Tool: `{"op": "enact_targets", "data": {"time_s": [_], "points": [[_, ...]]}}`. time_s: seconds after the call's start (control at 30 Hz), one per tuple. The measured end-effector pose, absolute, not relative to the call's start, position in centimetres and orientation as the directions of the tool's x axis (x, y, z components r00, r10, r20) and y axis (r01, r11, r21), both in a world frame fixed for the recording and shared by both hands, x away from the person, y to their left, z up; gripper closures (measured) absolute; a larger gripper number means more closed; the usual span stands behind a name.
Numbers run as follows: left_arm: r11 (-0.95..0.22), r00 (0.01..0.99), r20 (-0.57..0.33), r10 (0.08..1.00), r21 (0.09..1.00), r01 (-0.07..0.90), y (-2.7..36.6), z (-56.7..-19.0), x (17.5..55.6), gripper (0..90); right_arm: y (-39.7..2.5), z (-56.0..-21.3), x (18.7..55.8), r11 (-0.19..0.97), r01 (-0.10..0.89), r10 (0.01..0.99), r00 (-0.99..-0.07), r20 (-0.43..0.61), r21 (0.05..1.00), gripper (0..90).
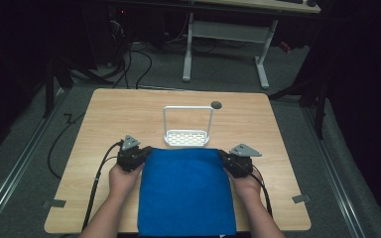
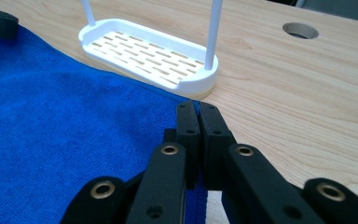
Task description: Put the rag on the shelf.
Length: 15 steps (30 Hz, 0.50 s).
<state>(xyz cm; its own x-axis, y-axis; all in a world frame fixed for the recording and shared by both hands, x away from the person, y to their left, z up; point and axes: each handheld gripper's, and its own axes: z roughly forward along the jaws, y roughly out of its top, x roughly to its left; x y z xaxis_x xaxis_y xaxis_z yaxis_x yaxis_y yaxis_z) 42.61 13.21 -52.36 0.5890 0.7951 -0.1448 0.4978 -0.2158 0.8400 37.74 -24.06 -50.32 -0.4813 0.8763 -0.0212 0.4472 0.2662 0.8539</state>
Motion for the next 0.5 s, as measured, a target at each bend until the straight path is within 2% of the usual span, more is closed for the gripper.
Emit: {"op": "enact_targets", "data": {"time_s": [0.5], "points": [[-0.129,0.584,-0.137,0.800,0.912,0.390,14.3,-48.8,39.7,87.8,-24.1,-48.3,36.0,0.209,0.371,0.881,-0.473,-0.009,0.905,88.6]]}}
